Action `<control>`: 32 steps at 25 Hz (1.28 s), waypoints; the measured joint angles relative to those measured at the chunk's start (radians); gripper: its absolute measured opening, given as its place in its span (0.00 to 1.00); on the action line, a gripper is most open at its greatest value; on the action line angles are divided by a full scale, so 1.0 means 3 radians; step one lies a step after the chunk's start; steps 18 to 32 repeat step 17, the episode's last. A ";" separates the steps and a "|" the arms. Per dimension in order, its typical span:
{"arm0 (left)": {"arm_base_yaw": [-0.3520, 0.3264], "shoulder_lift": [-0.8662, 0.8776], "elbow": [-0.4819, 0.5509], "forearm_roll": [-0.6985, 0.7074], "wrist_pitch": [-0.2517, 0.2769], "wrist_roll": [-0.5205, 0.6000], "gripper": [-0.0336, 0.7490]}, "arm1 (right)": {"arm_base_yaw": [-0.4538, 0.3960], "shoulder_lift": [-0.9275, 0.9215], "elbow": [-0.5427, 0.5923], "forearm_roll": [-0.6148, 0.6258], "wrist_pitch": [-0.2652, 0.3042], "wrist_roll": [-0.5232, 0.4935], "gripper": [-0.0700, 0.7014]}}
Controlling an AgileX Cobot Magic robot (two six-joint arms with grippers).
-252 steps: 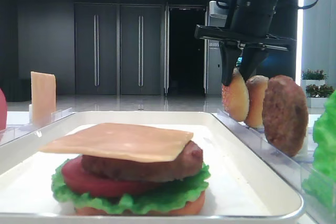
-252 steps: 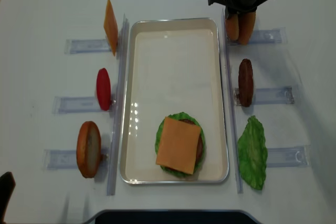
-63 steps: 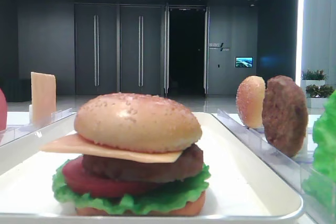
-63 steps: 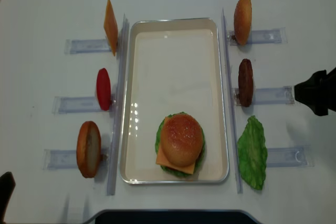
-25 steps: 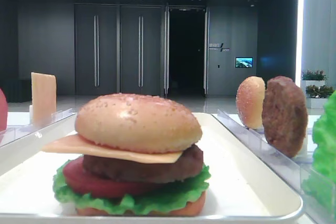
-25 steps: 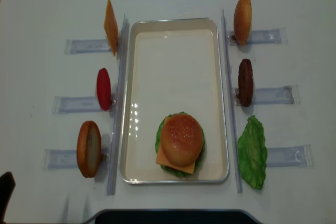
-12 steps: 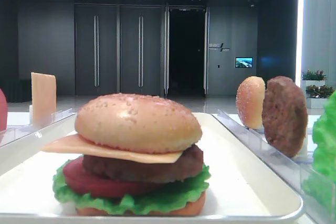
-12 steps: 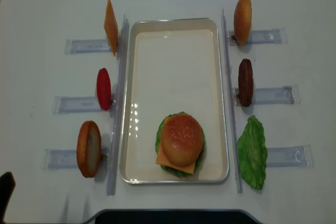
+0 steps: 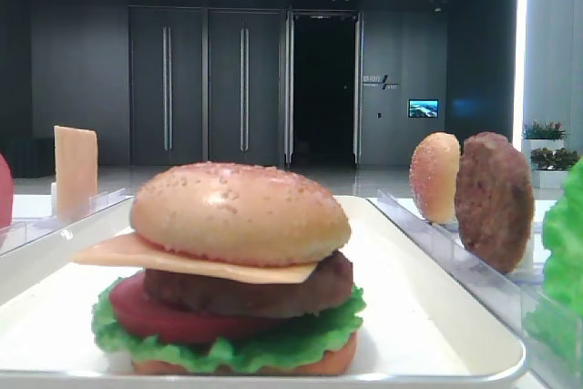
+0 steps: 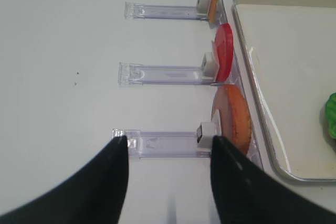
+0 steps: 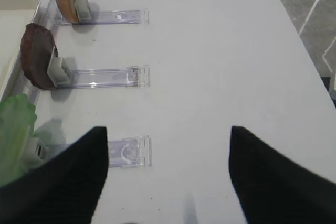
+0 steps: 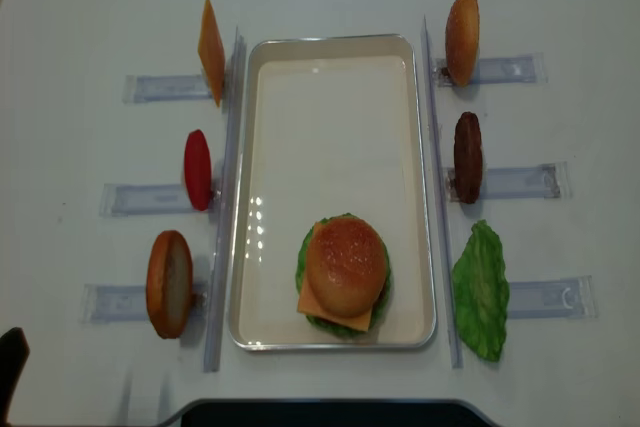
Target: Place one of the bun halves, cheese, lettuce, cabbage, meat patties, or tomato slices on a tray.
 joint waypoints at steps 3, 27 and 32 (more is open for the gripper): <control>0.0000 0.0000 0.0000 0.0000 0.0000 0.0000 0.54 | 0.0000 0.0000 0.0000 0.0000 0.0000 0.0004 0.73; 0.0000 0.0000 0.0000 0.0000 0.0000 0.0000 0.54 | 0.0000 0.0000 0.0000 0.0000 0.0000 0.0004 0.73; 0.0000 0.0000 0.0000 0.0000 0.0000 0.0000 0.54 | 0.0000 0.0000 0.0000 0.0000 0.0000 0.0004 0.73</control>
